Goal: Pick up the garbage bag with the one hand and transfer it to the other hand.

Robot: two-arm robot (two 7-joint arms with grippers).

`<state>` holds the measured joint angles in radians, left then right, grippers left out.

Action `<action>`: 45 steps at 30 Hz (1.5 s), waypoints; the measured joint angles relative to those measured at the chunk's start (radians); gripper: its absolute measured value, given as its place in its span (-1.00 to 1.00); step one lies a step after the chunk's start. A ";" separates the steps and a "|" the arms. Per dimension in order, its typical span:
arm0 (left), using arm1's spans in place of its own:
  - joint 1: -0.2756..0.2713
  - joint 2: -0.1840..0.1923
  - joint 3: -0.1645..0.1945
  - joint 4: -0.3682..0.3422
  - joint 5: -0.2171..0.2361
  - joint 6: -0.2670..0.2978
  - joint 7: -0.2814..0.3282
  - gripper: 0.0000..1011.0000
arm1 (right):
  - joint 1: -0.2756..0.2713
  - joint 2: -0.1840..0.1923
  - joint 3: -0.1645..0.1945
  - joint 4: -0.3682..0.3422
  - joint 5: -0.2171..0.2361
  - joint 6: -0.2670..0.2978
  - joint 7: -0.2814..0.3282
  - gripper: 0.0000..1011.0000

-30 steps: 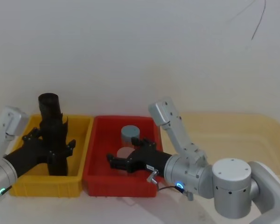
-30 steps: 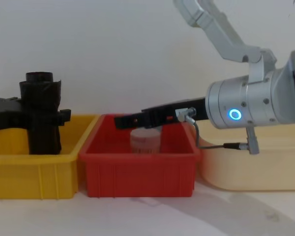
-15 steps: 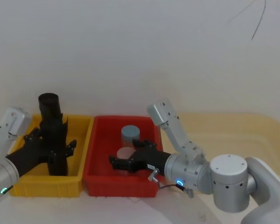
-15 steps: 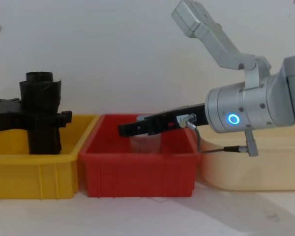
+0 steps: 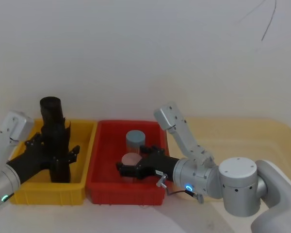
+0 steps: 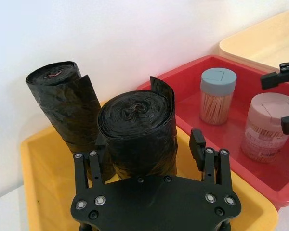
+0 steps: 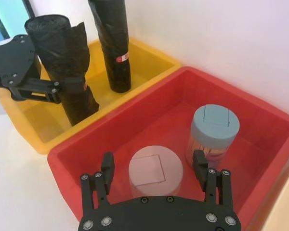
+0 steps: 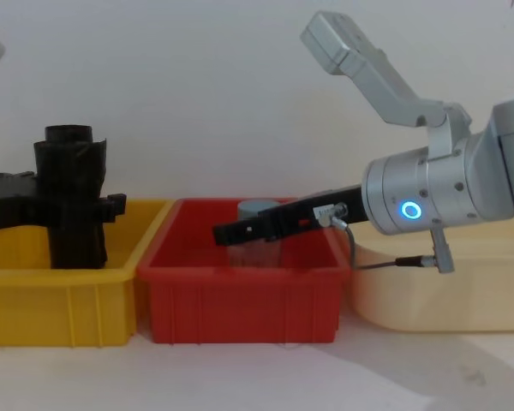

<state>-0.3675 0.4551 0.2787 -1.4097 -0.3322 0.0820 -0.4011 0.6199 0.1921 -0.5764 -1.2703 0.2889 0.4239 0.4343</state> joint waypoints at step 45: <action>-0.001 -0.001 0.001 0.001 0.001 0.000 0.001 0.02 | 0.022 0.009 -0.025 0.027 0.017 0.024 0.041 0.28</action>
<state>-0.3688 0.4546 0.2798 -1.4085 -0.3307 0.0819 -0.4000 0.6415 0.2007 -0.6014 -1.2429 0.3064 0.4482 0.4757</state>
